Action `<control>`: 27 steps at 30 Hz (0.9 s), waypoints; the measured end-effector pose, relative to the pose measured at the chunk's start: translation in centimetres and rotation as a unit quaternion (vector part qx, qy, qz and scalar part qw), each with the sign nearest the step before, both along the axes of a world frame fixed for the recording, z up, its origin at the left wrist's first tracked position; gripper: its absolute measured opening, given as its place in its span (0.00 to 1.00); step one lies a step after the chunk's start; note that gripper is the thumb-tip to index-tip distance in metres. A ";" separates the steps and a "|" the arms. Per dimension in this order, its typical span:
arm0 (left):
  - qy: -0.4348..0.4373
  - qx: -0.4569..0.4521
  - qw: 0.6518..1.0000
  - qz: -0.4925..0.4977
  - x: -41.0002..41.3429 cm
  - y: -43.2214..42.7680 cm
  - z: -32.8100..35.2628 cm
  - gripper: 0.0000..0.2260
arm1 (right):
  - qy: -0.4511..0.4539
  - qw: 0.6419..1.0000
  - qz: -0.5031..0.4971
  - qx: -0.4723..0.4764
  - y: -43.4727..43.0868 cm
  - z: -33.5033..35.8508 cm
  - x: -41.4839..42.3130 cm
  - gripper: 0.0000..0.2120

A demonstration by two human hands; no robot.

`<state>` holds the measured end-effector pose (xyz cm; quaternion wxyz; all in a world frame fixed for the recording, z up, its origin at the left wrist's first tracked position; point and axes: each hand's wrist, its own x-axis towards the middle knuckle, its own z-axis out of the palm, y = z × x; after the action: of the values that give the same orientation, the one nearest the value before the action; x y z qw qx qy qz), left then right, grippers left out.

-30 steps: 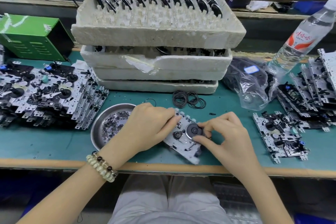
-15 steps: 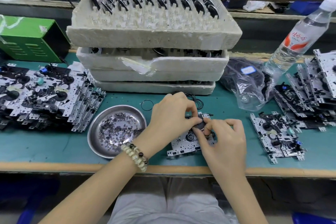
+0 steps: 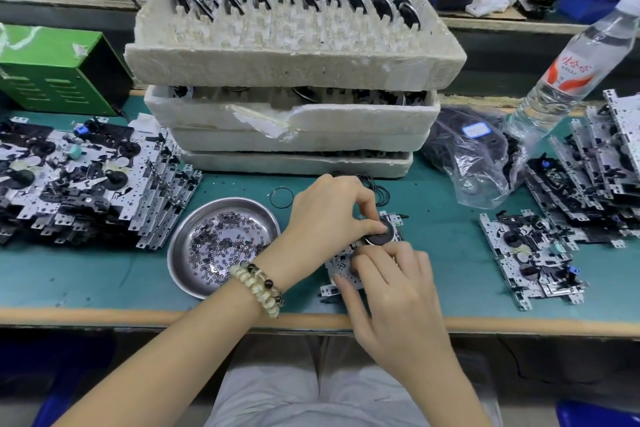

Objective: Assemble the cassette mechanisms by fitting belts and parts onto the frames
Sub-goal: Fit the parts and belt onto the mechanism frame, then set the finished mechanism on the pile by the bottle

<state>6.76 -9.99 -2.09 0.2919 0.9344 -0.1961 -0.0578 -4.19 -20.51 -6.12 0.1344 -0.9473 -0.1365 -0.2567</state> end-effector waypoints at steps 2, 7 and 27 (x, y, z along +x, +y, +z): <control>-0.002 0.005 1.000 -0.001 0.0 0.0 0.1 0.11 | -0.014 1.000 0.012 -0.018 -0.8 0.0 0.0 0.13; -0.057 0.020 0.998 -0.028 -0.7 0.1 0.0 0.06 | -0.011 0.991 -0.037 0.124 -2.9 -0.8 -0.9 0.10; -0.293 -0.216 0.931 0.036 -6.3 4.3 -5.1 0.10 | 0.398 0.835 -0.030 0.378 -9.1 2.4 1.9 0.16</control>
<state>0.49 -5.70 -7.17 0.4183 0.8305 -0.2467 0.2727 -2.26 -29.61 -3.73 0.5173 -0.8466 0.0651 0.1067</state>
